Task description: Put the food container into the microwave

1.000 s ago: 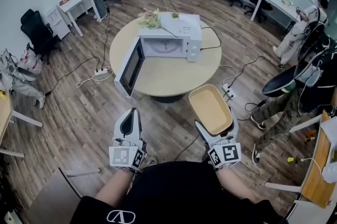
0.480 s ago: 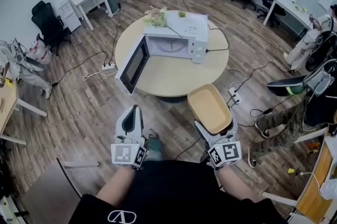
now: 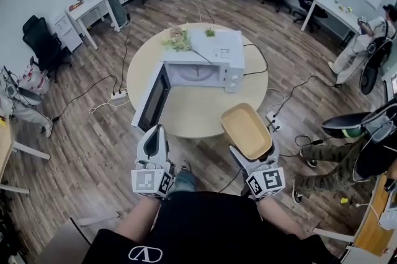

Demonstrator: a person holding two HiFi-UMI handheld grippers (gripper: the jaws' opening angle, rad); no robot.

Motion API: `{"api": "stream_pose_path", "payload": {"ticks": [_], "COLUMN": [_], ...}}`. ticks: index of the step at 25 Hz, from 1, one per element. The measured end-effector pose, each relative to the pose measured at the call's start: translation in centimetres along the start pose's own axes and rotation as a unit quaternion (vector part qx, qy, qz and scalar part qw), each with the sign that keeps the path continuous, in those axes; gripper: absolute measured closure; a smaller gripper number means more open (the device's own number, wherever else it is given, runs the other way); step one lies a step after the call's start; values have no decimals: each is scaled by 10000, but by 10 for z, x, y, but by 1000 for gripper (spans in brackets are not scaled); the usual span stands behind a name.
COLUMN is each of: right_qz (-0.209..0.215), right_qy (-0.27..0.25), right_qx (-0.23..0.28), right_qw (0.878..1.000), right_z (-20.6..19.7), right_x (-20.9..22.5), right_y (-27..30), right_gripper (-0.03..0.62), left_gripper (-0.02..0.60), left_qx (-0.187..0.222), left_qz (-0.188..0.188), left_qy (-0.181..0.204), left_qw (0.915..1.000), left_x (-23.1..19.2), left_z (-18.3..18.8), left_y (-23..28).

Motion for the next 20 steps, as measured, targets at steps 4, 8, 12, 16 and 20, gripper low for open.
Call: {"api": "stream_pose_path", "payload": {"ticks": [4,8,12,16,20], "right_qz": [-253,-489,-664,-749,-747], "right_qy": [-88,-196,-299,-358,-361], "right_qx": [18,-20,-41,-79,-28], "right_qw": [9996,9986,9973,9965,9965], "right_z": [2,-1,-5,-14,-15], "right_x": [5,6,2,-2,-6], "right_y": [51,100,143,173,197], "right_gripper": [3,3,3,3,3], "left_gripper": [580,580,581,580,580], "left_qx": [-34,-131,-202,-245,-259], "left_qz": [-235,-486,-717,-914,-1026], "left_qy": [-88,-209,-295,-394,-428], "left_qw": [9997,9985,9968,9947,9935], "left_x": [-35,-70,-102,-126,-136], "left_z": [-8,-21,-34,-45,-49], "left_y": [55,104,147,176,195]}}
Point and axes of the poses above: the fingertips, and each gripper's own axes: y forward along the fingers, x to its right, z out of its top, the point moved 9 cm from there along -y, backward along the fingers, and after that the axes turned 10 degrees about x, right-handed, at the moved point
